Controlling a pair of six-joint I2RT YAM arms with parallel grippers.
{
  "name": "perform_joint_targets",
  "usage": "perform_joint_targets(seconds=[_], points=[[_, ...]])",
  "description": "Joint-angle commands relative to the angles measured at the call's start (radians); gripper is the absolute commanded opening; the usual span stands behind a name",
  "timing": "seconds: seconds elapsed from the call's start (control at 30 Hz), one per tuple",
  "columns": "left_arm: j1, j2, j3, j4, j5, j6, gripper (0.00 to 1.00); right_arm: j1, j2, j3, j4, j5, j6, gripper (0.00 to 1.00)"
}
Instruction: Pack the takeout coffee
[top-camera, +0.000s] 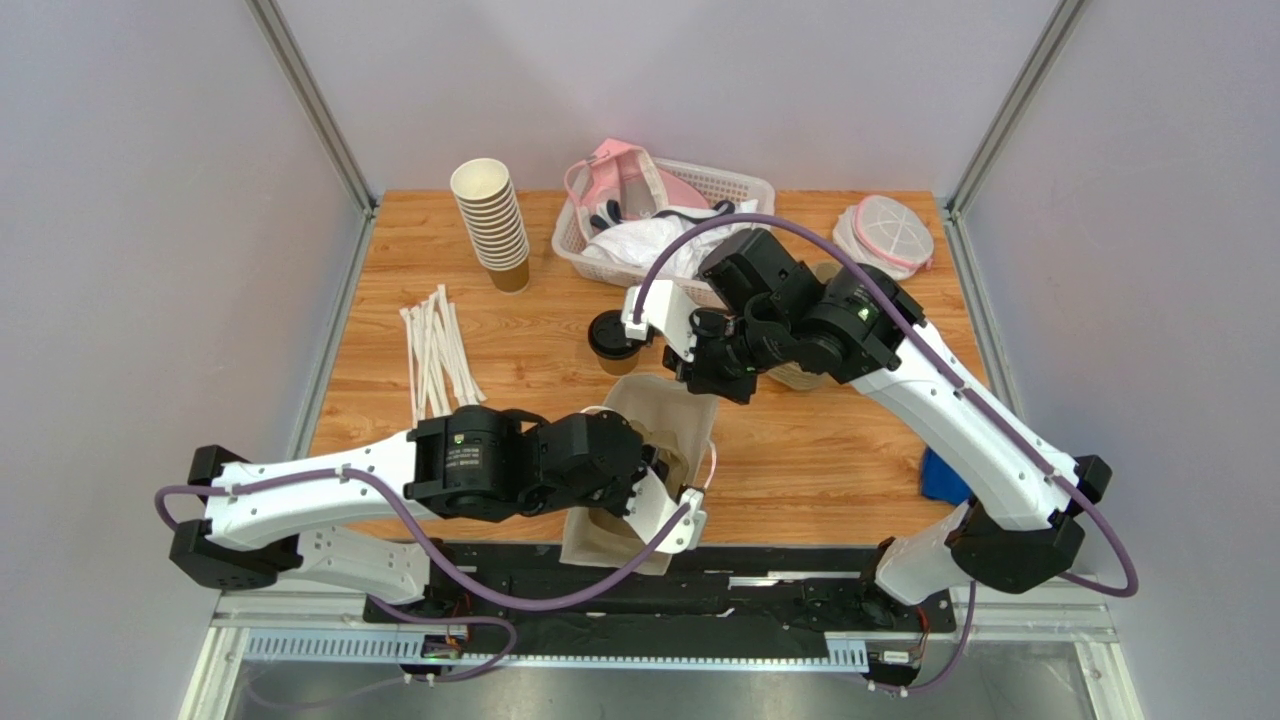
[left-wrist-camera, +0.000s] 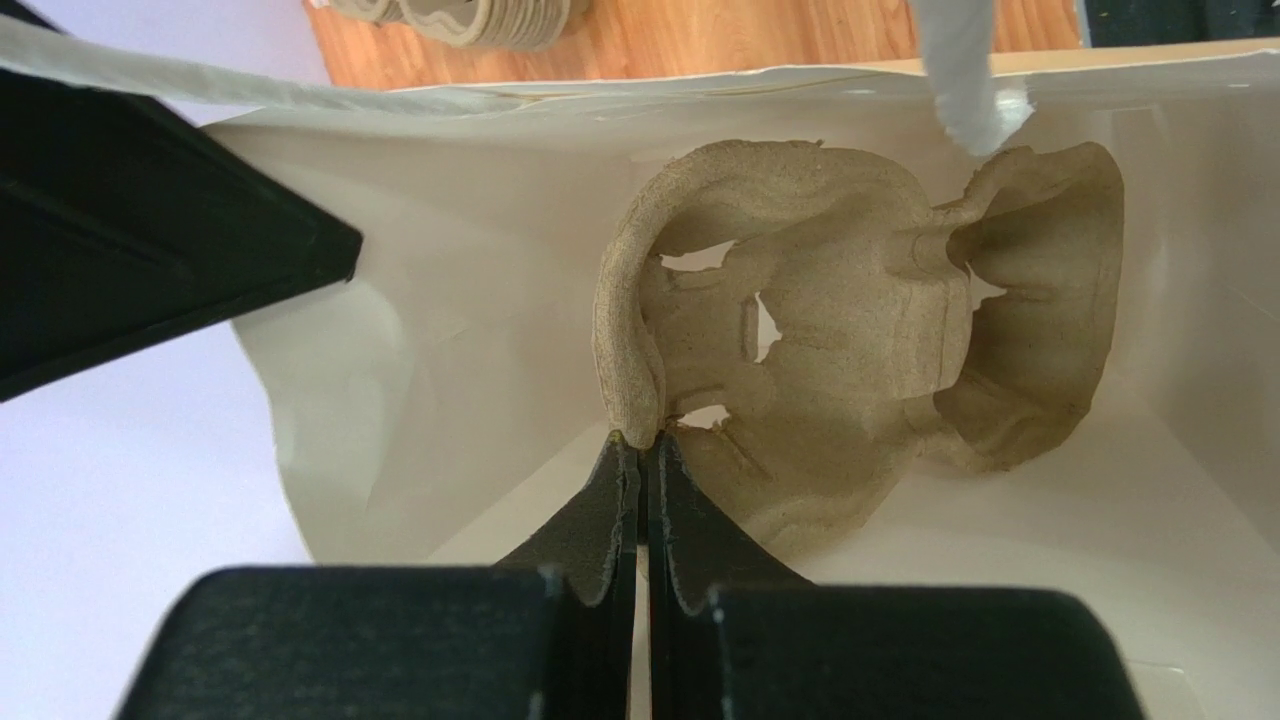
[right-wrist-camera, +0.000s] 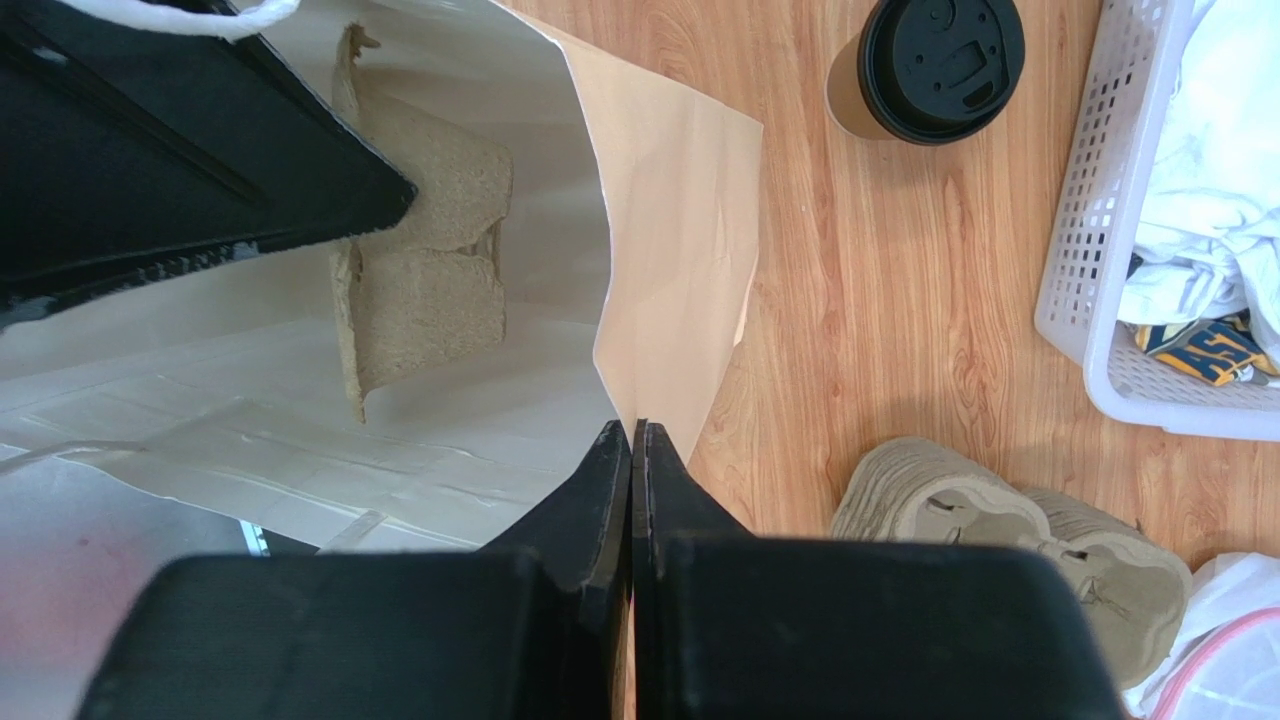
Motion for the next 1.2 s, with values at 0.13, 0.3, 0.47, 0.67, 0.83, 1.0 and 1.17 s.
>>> perform_joint_targets(seconds=[0.13, 0.3, 0.47, 0.67, 0.83, 1.0, 1.17], points=[[0.04, -0.006, -0.034, 0.063, 0.081, -0.044, 0.0, 0.034, -0.044, 0.012, 0.024, -0.012, -0.017, 0.0], [0.08, -0.004, -0.07, 0.111, 0.087, -0.033, 0.0, 0.051, -0.053, -0.002, 0.024, -0.014, -0.023, 0.0], [0.081, -0.029, -0.139, 0.194, 0.046, -0.003, 0.0, 0.059, -0.055, -0.008, 0.023, -0.023, -0.027, 0.0], [0.083, -0.041, -0.173, 0.227, 0.032, 0.023, 0.0, 0.06, -0.075, -0.043, 0.052, -0.046, -0.04, 0.0], [0.096, -0.032, -0.202, 0.231, 0.046, 0.014, 0.0, 0.06, -0.07, -0.042, 0.041, -0.069, -0.053, 0.0], [0.116, -0.029, -0.225, 0.263, 0.063, 0.025, 0.0, 0.062, -0.079, -0.057, 0.046, -0.092, -0.063, 0.0], [0.119, -0.021, -0.248, 0.279, 0.071, 0.043, 0.0, 0.062, -0.076, -0.058, 0.046, -0.093, -0.062, 0.0]])
